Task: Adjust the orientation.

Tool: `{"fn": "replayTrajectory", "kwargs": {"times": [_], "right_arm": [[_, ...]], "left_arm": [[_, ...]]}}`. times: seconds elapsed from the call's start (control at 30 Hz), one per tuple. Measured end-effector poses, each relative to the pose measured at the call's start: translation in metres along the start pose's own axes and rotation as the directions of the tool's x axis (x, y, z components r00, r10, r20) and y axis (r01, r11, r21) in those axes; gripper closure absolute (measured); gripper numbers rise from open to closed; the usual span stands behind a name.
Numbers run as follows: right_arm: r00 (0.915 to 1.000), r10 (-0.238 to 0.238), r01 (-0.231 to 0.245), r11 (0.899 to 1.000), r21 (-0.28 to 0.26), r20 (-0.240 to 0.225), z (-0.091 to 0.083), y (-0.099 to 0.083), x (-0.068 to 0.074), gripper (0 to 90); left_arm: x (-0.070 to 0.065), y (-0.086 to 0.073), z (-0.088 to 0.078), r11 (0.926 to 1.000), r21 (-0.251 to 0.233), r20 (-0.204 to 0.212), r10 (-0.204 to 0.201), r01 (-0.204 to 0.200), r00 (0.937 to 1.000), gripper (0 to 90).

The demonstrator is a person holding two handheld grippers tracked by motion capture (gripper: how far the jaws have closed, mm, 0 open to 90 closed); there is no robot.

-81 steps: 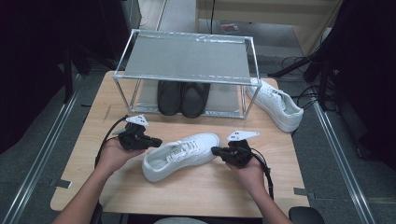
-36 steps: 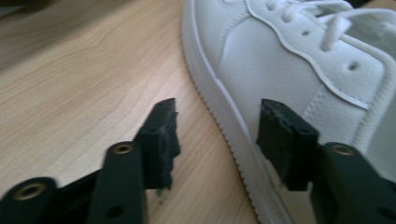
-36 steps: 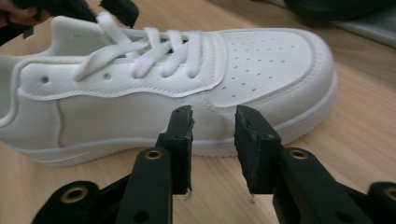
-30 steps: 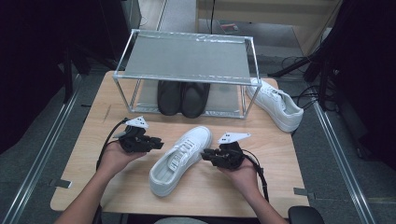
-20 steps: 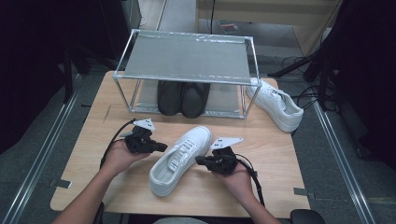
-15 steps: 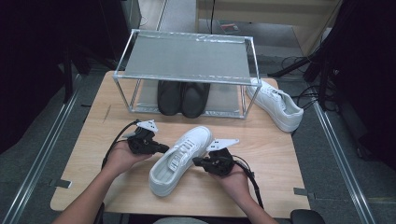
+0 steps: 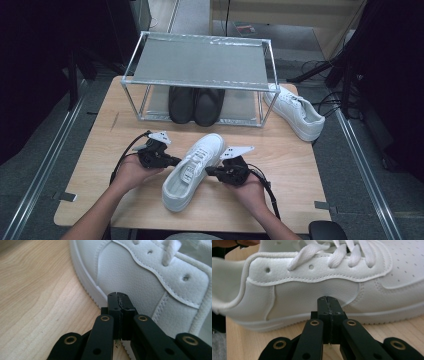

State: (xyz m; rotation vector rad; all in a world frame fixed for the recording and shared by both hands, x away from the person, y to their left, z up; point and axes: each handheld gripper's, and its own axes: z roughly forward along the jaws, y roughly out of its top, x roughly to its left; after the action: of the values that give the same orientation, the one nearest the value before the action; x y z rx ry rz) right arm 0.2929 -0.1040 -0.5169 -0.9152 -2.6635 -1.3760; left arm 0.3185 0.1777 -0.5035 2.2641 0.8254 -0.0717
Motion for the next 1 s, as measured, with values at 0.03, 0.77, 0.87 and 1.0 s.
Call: {"fn": "replayTrajectory", "kwargs": {"times": [0.03,0.77,0.87,1.0], "right_arm": [[1.0000,0.005,-0.005,1.000,0.001,0.001,0.000,0.001,-0.001,90.0],[0.9993,0.007,-0.007,1.000,-0.001,0.038,0.004,0.011,-0.015,89.5],[0.9993,0.012,-0.012,1.000,0.002,0.036,0.004,0.012,-0.017,89.2],[0.9990,0.017,-0.017,1.000,0.008,0.041,0.001,0.012,-0.019,83.9]], "left_arm": [[0.000,-0.001,0.000,1.0000,0.002,0.004,0.004,-0.004,1.0000,90.0],[-0.018,-0.009,-0.001,0.9997,-0.011,-0.009,-0.022,0.021,0.9997,89.4],[-0.017,-0.009,0.000,0.9996,-0.016,-0.009,-0.026,0.025,0.9996,87.3],[-0.013,-0.011,-0.003,0.9984,-0.031,-0.017,-0.047,0.046,0.9988,76.1]]}}
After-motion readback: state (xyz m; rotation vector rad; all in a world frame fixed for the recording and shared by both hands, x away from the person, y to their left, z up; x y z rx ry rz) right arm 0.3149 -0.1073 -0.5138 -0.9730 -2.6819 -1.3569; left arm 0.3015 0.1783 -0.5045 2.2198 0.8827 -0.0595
